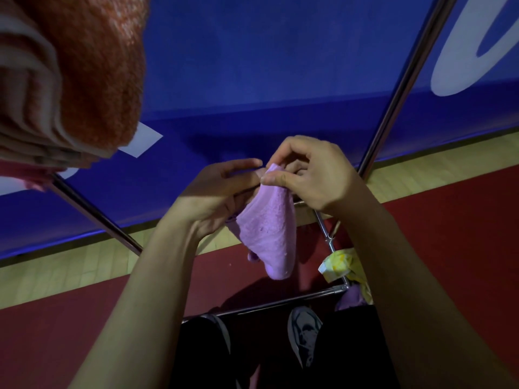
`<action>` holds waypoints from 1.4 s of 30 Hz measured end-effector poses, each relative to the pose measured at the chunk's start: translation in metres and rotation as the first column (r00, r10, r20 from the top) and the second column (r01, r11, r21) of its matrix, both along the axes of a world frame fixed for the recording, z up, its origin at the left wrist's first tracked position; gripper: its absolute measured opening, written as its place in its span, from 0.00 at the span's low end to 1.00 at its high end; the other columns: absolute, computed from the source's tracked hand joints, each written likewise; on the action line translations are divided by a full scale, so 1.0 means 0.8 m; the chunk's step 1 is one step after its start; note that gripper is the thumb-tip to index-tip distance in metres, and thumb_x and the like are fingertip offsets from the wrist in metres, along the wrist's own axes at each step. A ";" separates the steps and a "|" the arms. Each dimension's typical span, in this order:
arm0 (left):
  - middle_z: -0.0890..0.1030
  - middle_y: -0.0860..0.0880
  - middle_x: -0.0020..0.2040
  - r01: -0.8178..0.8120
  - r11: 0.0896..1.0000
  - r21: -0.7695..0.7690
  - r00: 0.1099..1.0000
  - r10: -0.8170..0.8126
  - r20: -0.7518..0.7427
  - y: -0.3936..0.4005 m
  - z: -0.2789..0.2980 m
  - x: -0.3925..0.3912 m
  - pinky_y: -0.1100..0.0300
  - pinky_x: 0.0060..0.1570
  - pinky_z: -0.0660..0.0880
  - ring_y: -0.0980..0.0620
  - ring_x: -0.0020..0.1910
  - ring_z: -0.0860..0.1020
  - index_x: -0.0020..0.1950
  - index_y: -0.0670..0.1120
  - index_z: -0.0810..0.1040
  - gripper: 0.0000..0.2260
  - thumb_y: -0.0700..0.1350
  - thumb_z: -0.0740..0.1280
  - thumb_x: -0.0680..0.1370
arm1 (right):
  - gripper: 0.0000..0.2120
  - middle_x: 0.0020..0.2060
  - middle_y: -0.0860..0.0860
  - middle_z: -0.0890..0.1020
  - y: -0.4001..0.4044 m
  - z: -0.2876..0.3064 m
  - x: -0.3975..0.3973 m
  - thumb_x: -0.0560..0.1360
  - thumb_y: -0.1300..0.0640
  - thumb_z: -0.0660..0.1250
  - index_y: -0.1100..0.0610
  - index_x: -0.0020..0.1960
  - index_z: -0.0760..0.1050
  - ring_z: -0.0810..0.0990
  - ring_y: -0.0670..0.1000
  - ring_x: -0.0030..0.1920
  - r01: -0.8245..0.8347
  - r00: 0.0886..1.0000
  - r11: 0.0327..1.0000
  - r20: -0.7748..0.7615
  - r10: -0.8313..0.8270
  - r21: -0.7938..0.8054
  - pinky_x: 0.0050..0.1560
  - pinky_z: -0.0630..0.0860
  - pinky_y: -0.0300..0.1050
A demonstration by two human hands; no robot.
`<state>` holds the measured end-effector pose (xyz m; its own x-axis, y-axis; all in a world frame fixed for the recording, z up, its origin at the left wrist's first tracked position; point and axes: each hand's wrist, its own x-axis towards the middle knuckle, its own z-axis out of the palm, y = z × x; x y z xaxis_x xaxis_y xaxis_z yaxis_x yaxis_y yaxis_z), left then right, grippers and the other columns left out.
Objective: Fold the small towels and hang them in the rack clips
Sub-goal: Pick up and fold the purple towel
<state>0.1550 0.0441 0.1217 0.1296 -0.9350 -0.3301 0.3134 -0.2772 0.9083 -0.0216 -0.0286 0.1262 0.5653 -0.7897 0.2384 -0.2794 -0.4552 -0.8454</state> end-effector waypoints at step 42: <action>0.83 0.45 0.43 -0.051 0.995 -0.090 0.998 0.047 -0.048 -0.006 0.003 -0.008 0.58 0.49 0.83 0.50 0.42 0.83 0.66 0.41 0.77 0.14 0.31 0.63 0.82 | 0.10 0.35 0.50 0.82 0.004 0.001 -0.001 0.70 0.52 0.80 0.54 0.42 0.81 0.77 0.50 0.35 -0.034 0.999 0.999 0.003 0.034 0.006 0.36 0.72 0.32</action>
<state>0.1485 0.0392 0.1243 0.1623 -0.9544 -0.2507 0.3668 -0.1775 0.9132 -0.0226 -0.0253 0.1272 0.5912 -0.7713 0.2357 -0.2614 -0.4597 -0.8487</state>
